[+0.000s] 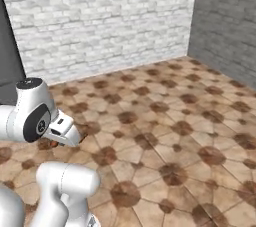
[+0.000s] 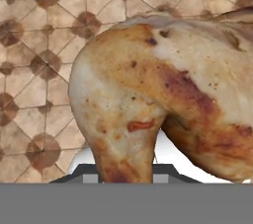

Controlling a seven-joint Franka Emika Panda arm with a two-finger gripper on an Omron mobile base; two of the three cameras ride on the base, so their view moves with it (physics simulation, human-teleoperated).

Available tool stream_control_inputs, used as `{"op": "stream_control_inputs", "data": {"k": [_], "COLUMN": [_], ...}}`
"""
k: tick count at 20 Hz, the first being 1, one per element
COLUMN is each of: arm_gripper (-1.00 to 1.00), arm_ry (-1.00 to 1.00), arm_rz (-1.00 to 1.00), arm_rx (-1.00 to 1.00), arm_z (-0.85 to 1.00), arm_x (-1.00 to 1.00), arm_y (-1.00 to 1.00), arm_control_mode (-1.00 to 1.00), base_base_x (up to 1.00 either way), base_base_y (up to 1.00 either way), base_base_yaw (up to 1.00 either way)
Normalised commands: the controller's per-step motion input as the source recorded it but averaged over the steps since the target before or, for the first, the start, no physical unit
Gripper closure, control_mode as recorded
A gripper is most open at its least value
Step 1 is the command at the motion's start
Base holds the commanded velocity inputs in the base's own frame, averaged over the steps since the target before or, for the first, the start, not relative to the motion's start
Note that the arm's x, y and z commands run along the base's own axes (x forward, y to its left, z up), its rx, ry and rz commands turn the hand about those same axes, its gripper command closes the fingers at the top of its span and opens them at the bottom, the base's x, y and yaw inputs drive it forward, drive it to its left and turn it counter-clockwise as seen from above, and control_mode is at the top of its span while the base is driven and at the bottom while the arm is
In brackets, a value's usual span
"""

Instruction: Take the chicken drumsticks from the pan and place one on each plate on the dining counter.

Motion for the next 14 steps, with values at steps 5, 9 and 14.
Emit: {"op": "stream_control_inputs", "data": {"k": [5,9,14], "arm_gripper": [1.00,1.00,1.00], "arm_ry": [0.00,0.00,0.00], "arm_rz": [0.00,0.00,0.00], "arm_rx": [0.00,0.00,0.00], "arm_z": [0.00,0.00,0.00], "arm_x": [0.00,0.00,0.00], "arm_y": [0.00,0.00,0.00], "arm_control_mode": [1.00,1.00,1.00], "base_base_x": [0.99,1.00,1.00], "base_base_y": [-0.43,-0.31,-0.27], "base_base_yaw": [-0.50,-0.56,-0.58]}}
